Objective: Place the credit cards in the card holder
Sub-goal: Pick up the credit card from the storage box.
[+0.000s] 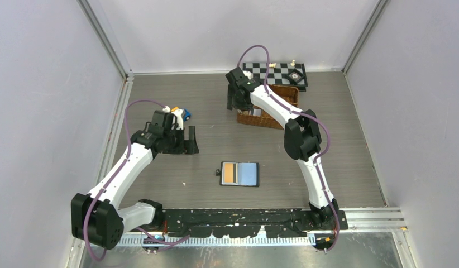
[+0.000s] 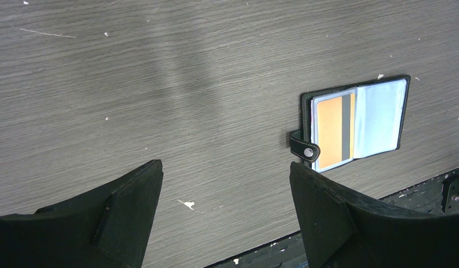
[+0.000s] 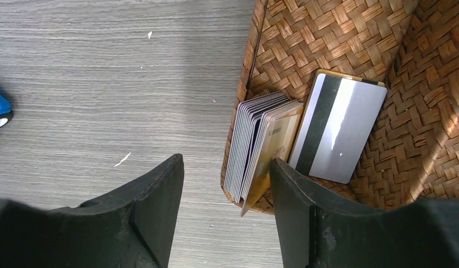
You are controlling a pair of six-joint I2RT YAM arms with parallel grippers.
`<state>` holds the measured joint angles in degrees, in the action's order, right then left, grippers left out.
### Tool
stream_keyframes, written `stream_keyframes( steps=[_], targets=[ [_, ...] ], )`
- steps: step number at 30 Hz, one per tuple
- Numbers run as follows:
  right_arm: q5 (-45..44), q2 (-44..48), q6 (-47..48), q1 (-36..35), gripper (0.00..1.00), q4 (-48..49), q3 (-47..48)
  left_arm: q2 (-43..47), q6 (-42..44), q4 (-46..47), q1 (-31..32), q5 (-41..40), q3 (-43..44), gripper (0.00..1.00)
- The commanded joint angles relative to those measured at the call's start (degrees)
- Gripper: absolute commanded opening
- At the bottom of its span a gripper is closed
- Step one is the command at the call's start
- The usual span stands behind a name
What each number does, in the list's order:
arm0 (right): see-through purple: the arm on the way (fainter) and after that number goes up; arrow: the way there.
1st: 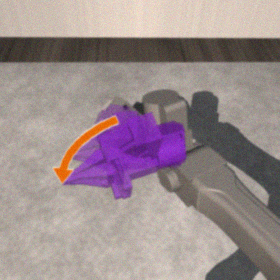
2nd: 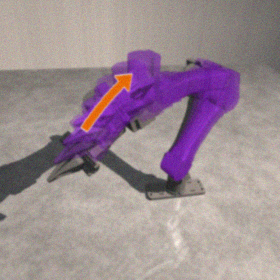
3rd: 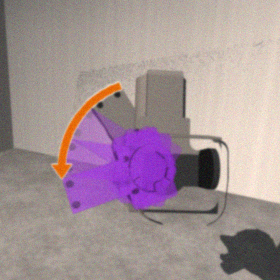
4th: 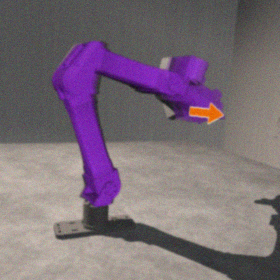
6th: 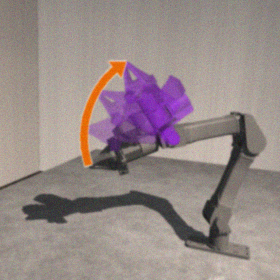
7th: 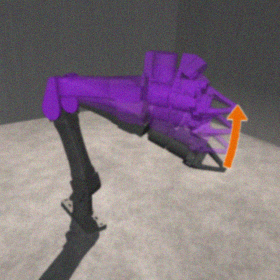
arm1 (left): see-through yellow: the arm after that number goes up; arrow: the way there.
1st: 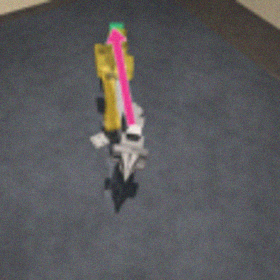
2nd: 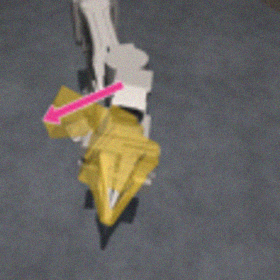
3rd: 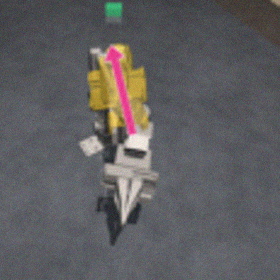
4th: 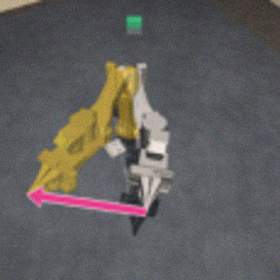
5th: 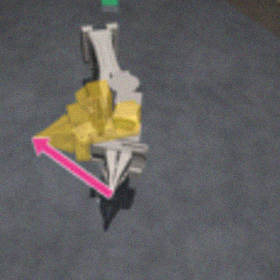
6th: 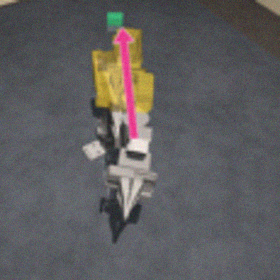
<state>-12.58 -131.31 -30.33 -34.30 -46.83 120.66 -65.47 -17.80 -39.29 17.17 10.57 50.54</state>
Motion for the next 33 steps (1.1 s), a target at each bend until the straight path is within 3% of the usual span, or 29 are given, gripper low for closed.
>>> stream_keyframes(
  steps=[1, 10, 24, 33],
  targets=[
    [-0.9, 4.5, -0.1, -0.6, 0.61, 1.5, 2.0, -0.2, 0.0, 0.6, -0.2, 1.1, 0.9, 0.86],
    [-1.5, 5.1, 0.1, -0.7, 0.50, 1.4, 1.6, -0.8, -0.2, 0.6, -0.2, 1.6, 0.9, 0.86],
    [-3.9, 6.9, 0.1, -0.7, 0.20, -1.1, 1.7, -1.4, -0.3, 0.5, -0.2, 2.4, 1.0, 0.86],
    [-7.5, 12.3, 1.3, -1.0, 0.08, -3.5, -0.8, -0.8, -0.2, 0.5, -0.2, 2.9, 1.0, 0.85]
  ],
)
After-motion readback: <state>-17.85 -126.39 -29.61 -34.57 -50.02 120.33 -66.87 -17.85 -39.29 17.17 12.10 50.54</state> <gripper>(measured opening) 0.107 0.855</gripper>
